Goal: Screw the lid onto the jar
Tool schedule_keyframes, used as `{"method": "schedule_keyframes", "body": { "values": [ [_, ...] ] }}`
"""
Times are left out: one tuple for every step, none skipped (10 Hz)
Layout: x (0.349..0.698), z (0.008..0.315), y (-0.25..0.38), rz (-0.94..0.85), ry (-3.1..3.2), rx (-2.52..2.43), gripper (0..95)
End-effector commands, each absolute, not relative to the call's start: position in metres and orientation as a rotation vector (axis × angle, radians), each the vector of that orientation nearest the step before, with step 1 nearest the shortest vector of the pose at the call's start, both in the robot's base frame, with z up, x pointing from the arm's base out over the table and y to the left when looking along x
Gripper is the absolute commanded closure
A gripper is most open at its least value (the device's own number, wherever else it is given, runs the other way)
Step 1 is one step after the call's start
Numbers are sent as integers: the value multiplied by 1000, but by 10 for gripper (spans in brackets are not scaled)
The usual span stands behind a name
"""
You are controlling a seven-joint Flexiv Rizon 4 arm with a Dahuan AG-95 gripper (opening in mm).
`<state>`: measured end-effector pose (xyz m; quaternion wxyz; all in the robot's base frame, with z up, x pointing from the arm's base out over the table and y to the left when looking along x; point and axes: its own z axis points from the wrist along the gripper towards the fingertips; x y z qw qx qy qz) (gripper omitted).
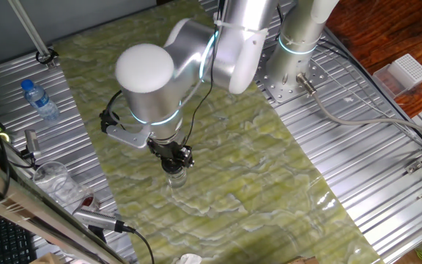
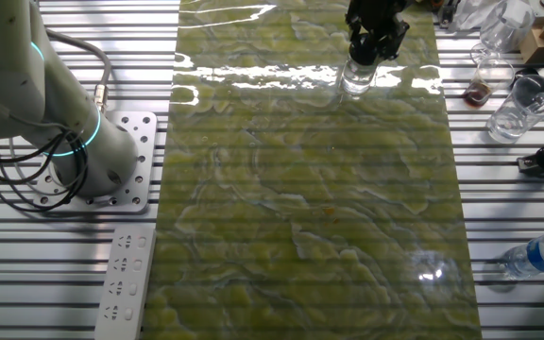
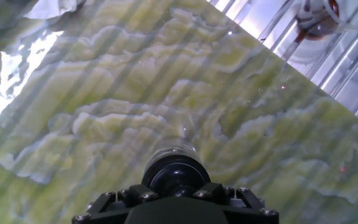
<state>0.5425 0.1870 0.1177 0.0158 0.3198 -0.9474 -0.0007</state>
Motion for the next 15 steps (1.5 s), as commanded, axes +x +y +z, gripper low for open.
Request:
{"method": "schedule_keyframes", "body": {
  "values": [
    [541,118,186,13,-2968,990,950],
    [540,117,185,21,-2982,995,950],
    [539,117,185,28,-2997,998,950],
    [537,116,185,40,-3011,999,950],
    [536,115,186,55,-3017,991,950],
    [536,115,186,61,-3019,989,950],
    [536,115,187,70,-3017,990,950],
    [536,115,187,85,-3014,990,950],
    [536,115,188,97,-3014,993,950],
    [536,115,188,102,-3022,994,950],
    [535,115,189,108,-3033,999,950],
    [535,115,189,113,-3039,1001,950],
    [535,115,189,123,-3051,1008,950],
    [535,115,189,138,-3048,1033,950],
    [535,115,189,141,-3051,1031,950]
  ]
}}
